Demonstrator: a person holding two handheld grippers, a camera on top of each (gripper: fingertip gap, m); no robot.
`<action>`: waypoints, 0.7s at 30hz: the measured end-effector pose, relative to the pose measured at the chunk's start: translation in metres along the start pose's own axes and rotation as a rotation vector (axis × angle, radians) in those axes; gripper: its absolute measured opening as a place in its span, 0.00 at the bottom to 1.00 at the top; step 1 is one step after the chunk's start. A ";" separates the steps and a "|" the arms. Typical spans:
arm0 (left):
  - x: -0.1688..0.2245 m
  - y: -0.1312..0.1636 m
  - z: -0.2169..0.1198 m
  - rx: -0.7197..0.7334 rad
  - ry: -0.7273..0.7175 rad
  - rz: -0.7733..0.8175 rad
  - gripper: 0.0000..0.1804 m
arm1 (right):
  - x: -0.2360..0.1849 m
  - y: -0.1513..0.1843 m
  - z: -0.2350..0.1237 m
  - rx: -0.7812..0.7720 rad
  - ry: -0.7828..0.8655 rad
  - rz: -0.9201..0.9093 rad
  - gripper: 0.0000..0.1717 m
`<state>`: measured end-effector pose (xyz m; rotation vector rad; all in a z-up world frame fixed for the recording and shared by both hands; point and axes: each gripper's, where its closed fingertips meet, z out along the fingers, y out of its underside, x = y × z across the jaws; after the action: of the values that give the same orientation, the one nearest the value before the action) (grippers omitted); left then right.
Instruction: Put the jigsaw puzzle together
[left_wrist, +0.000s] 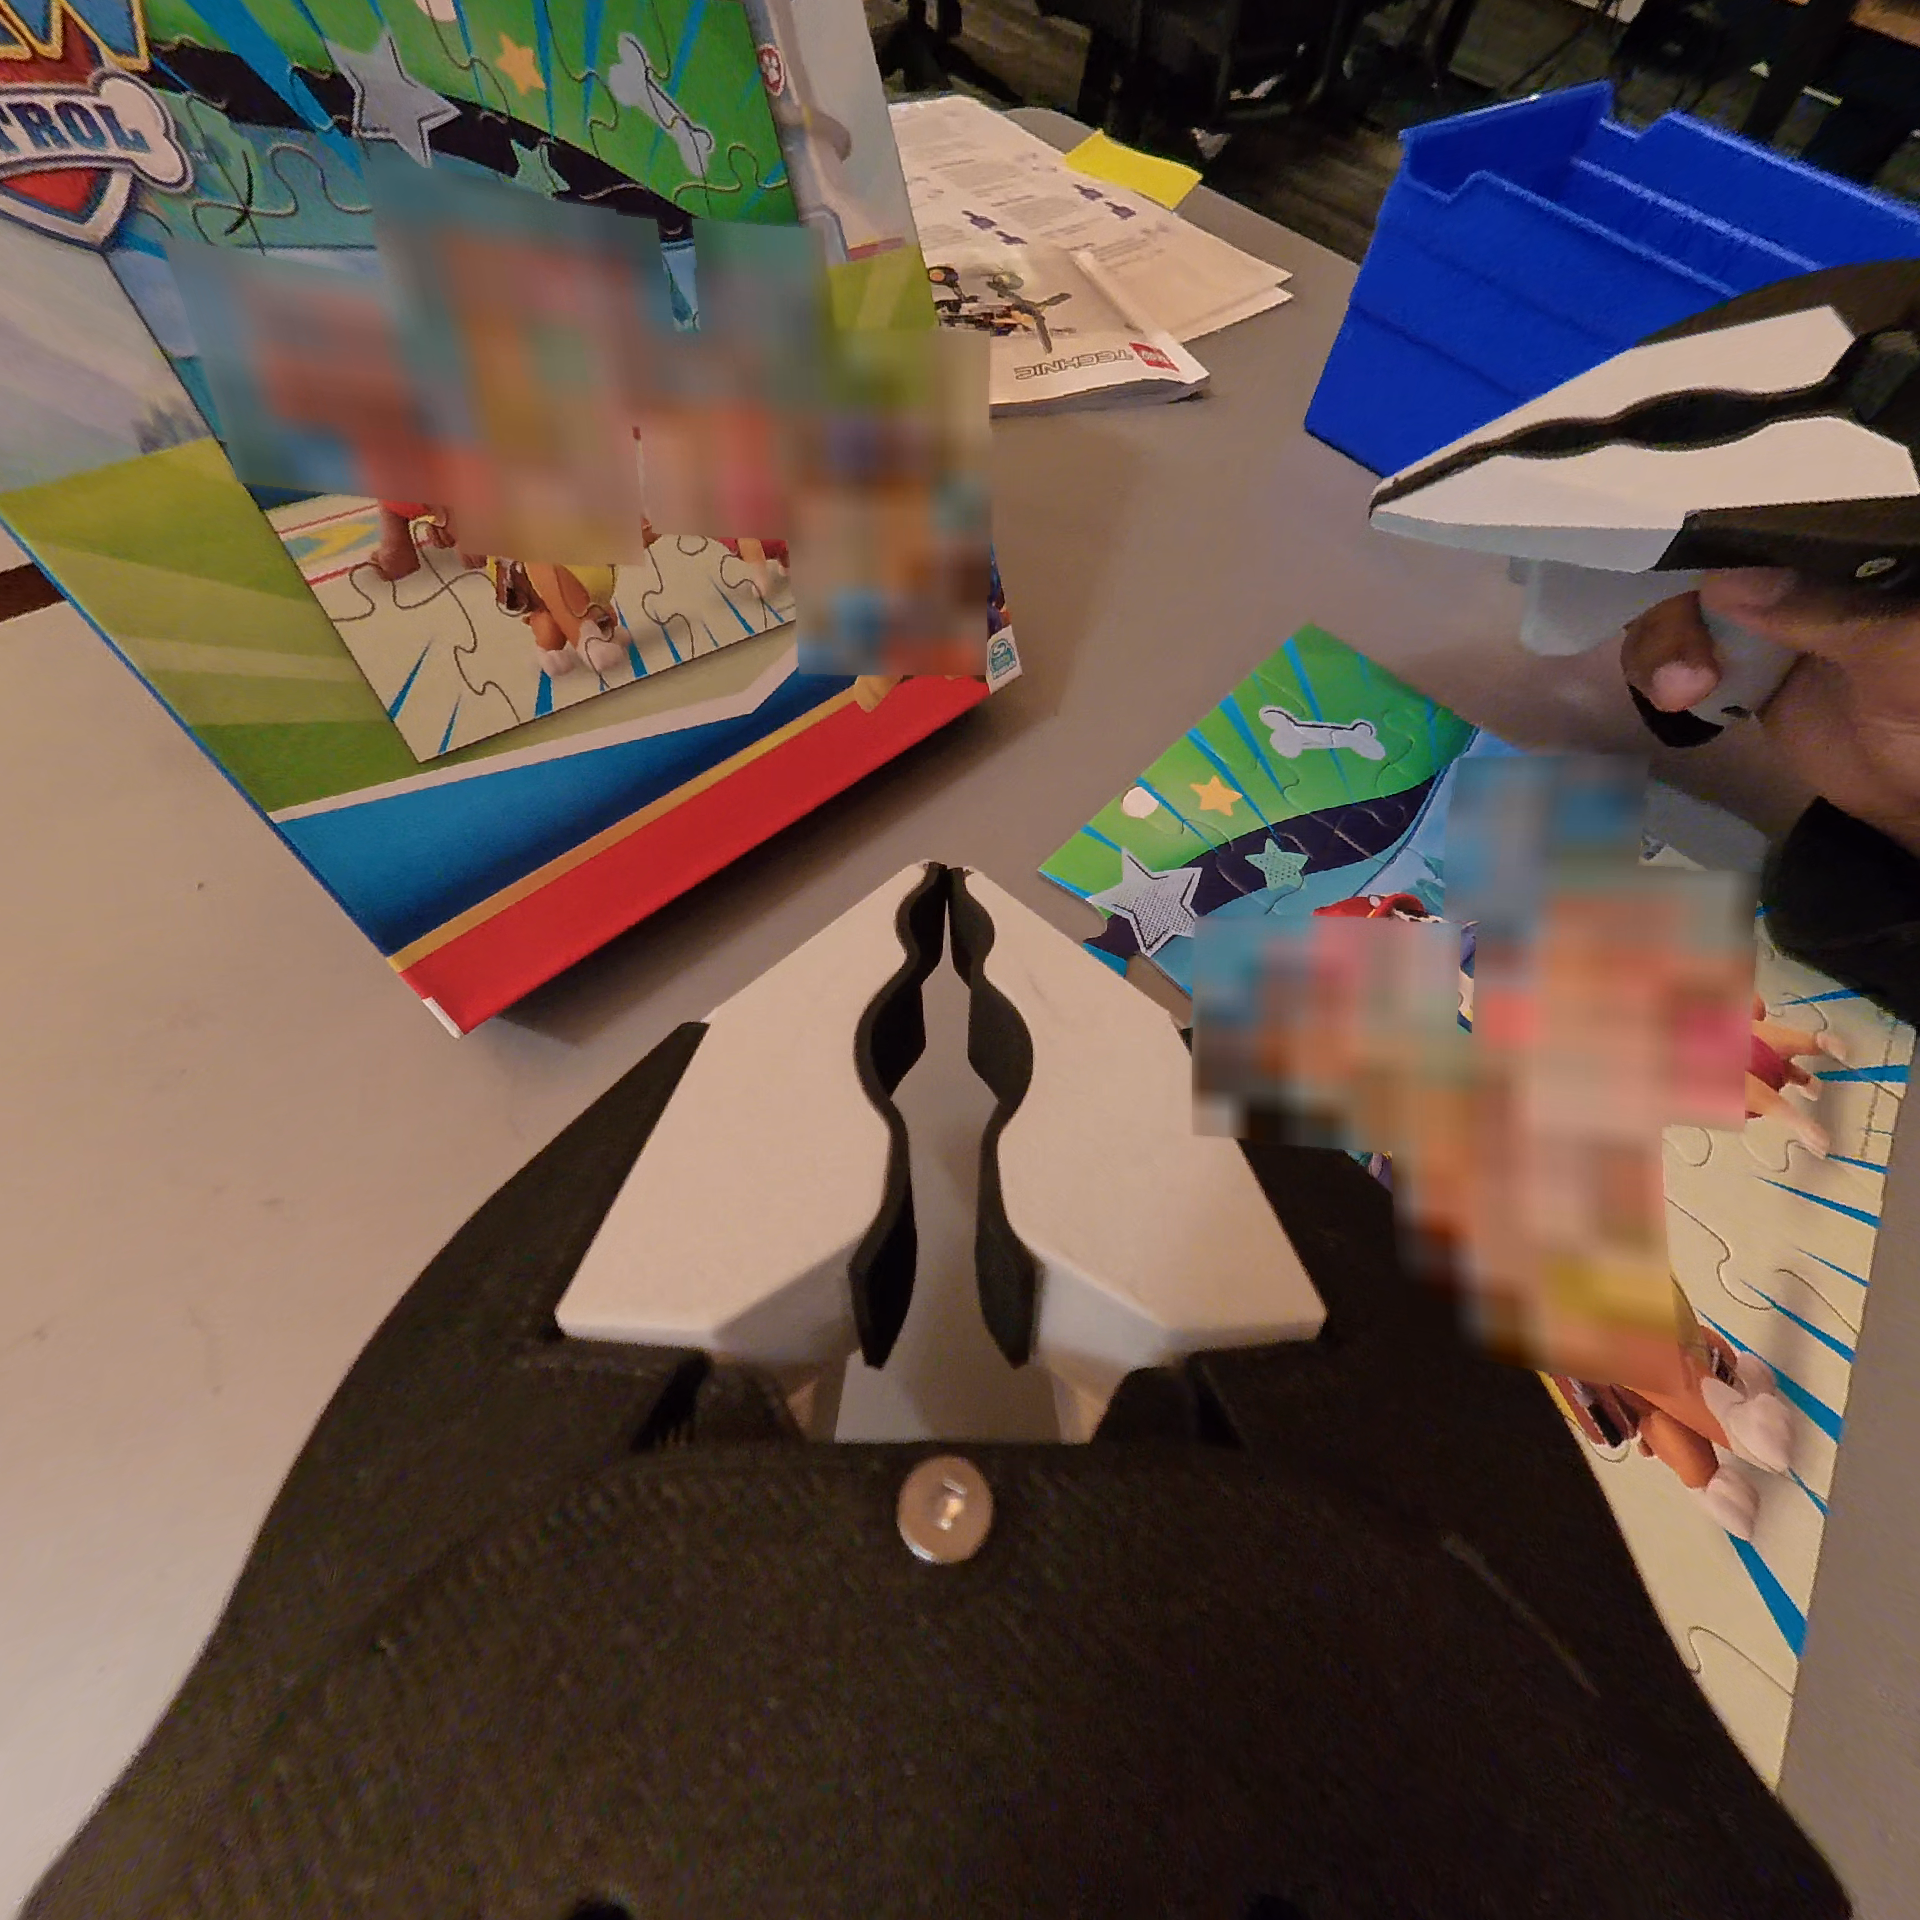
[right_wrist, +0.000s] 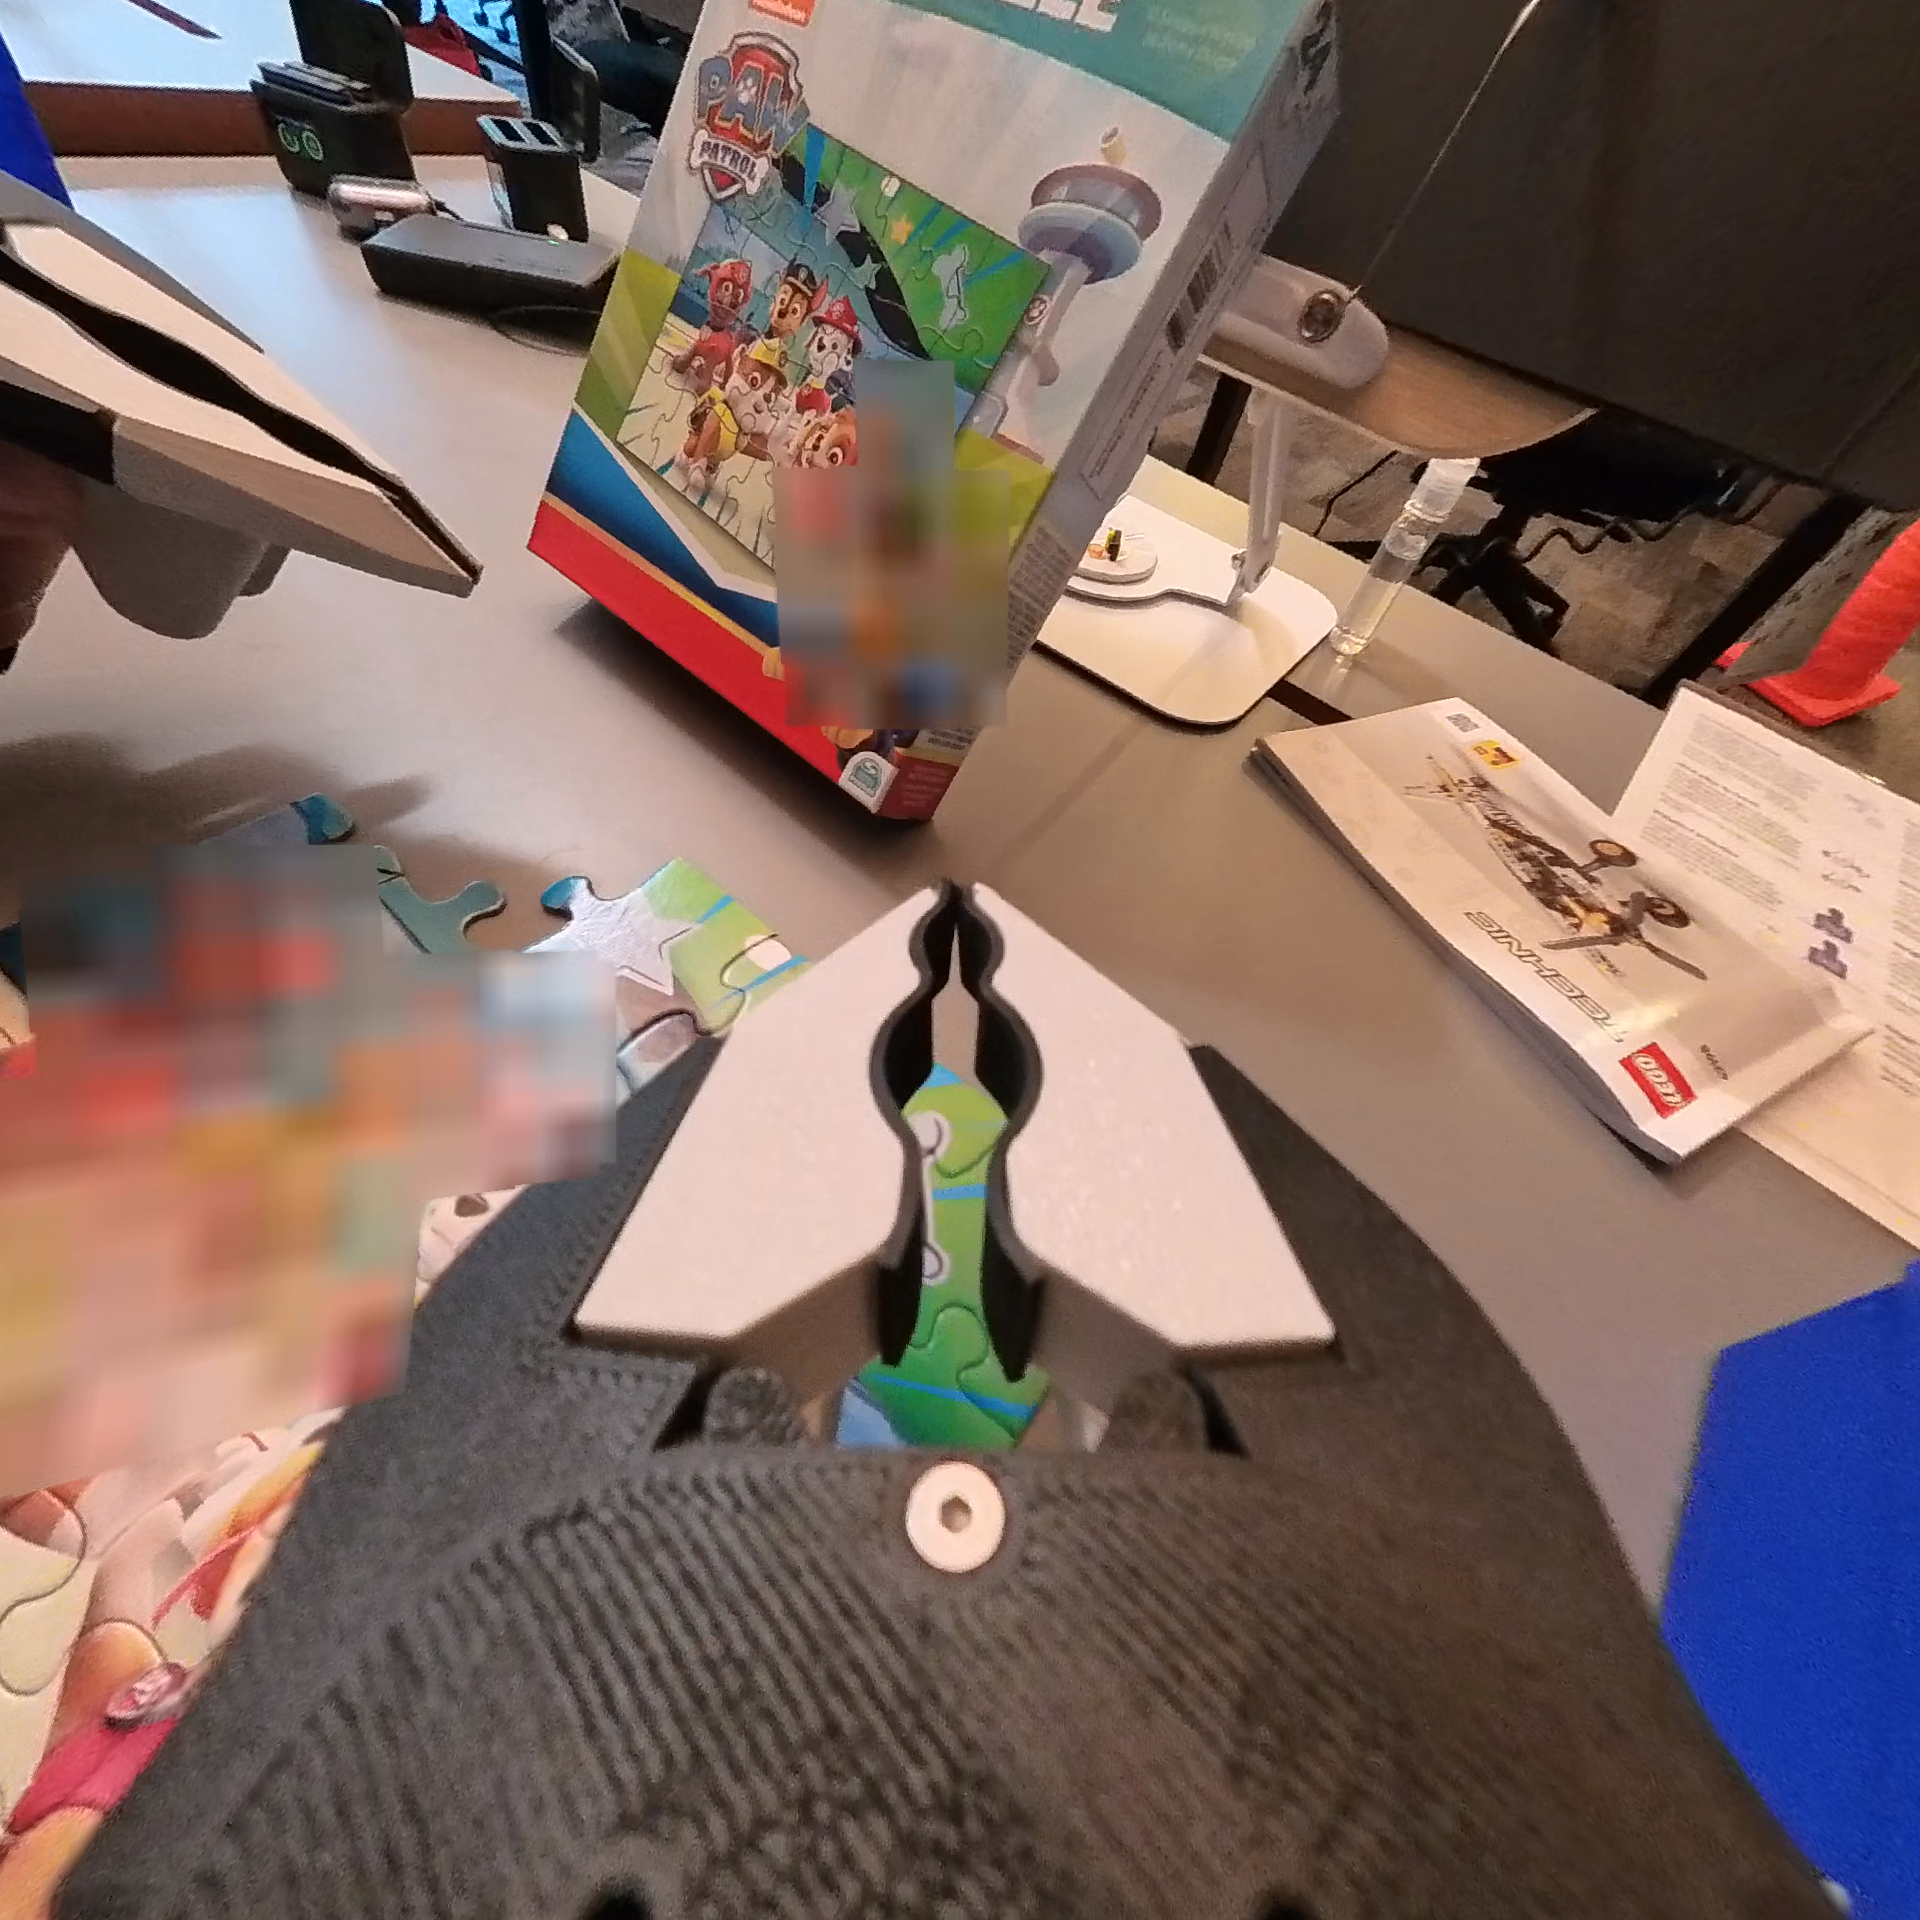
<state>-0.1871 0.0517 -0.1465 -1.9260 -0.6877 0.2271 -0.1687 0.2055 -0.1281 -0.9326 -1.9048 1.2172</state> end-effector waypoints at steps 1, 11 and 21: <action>0.000 0.000 0.000 0.000 0.001 -0.001 0.00 | 0.002 -0.001 -0.001 0.004 0.005 -0.002 0.00; 0.001 0.005 0.003 -0.017 0.012 -0.003 0.00 | 0.013 -0.008 -0.012 0.052 0.012 0.053 0.00; 0.000 0.008 0.006 -0.027 0.017 -0.008 0.00 | 0.009 -0.010 -0.012 0.061 -0.002 0.057 0.00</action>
<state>-0.1864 0.0538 -0.1558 -1.9484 -0.6908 0.1971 -0.1651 0.2156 -0.1131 -0.9592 -1.8433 1.3020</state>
